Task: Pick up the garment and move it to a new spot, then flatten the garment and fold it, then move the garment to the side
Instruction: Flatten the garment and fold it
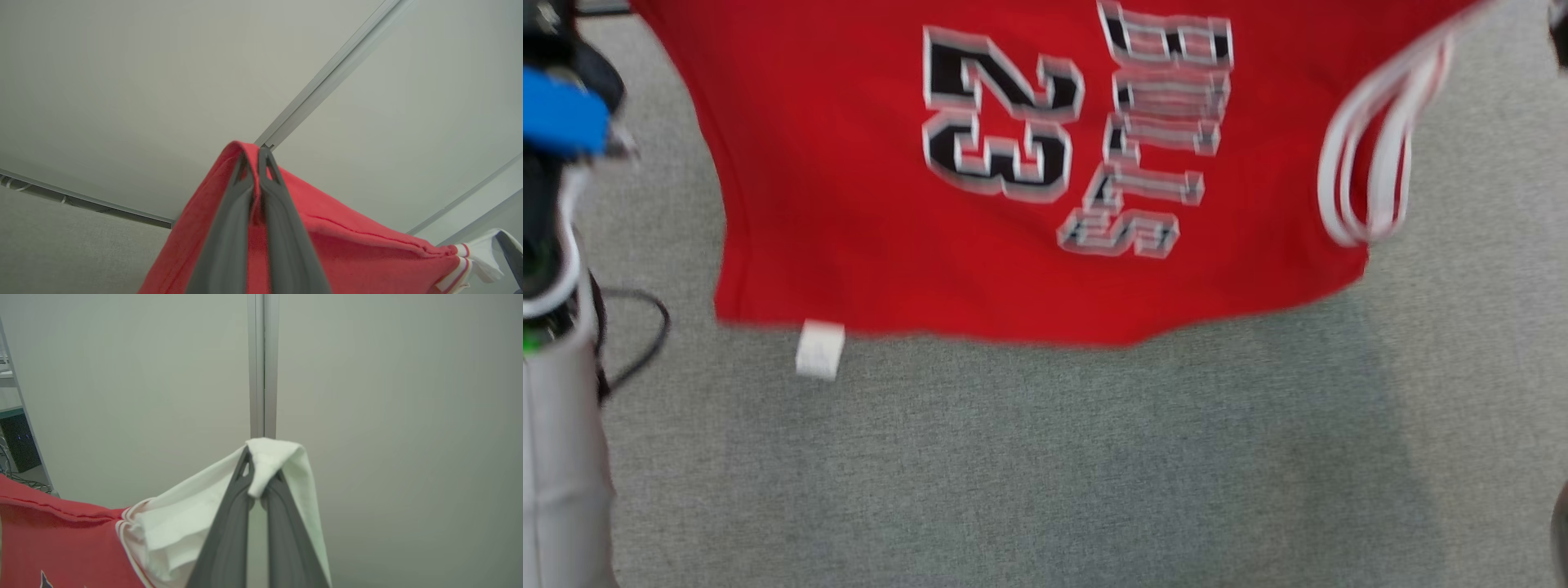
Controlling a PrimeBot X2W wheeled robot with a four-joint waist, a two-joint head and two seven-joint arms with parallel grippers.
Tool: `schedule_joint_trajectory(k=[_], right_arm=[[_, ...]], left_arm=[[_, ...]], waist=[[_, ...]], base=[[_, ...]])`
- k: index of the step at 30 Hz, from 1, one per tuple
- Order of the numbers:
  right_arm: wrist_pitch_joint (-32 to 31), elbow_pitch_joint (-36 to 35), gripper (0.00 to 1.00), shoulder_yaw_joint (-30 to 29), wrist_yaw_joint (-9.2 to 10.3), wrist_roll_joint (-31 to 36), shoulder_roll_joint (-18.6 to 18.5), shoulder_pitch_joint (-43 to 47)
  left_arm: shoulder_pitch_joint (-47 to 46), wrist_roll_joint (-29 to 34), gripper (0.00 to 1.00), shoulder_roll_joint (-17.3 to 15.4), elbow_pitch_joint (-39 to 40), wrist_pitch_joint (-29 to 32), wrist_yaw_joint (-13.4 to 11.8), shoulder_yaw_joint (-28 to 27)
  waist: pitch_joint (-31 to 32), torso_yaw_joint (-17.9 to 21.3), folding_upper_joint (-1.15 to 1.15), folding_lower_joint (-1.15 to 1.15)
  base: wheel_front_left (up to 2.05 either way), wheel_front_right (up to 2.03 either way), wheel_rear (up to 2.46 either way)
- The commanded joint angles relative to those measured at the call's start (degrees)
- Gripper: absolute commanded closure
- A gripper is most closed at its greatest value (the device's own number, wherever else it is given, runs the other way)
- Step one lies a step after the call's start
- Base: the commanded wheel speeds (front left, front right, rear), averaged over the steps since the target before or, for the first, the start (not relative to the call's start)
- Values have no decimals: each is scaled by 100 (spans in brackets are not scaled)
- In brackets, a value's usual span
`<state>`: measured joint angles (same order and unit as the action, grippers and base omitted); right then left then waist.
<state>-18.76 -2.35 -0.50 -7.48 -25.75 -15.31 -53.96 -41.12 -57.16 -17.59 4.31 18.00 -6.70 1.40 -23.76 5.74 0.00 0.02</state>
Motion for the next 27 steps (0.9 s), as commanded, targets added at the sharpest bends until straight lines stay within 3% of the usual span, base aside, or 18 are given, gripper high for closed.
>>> schedule_joint_trajectory(k=[1, 9, 14, 20, 27], right_arm=[[169, 173, 100, 43, -3, 102, -45, -344], [1952, 1623, 100, 390, -1, 664, -120, -2553], [2403, 2054, 100, 355, 1, 763, -187, -2931], [2138, 2331, 100, 482, 1, 725, -172, -1695], [1347, 2327, 100, 465, -1, 298, 53, 682]], left_arm=[[-288, 56, 100, -35, -168, -81, 37, -29], [-2069, 433, 100, -49, -1485, -927, 290, -163], [-2512, 564, 100, -56, -1935, -1362, 614, -109], [-1858, 802, 100, 59, -2514, -1757, 960, 158], [-569, 1214, 100, 254, -3339, -2243, 1234, 790]], waist=[[-218, -153, 0, -2], [-493, -104, 0, -2], [-496, -29, 0, -2], [-511, 80, 0, -2], [-304, 75, 0, -2]], base=[[0, 0, 0], [0, 0, 0], [0, 0, 0], [0, 0, 0], [0, 0, 0]])
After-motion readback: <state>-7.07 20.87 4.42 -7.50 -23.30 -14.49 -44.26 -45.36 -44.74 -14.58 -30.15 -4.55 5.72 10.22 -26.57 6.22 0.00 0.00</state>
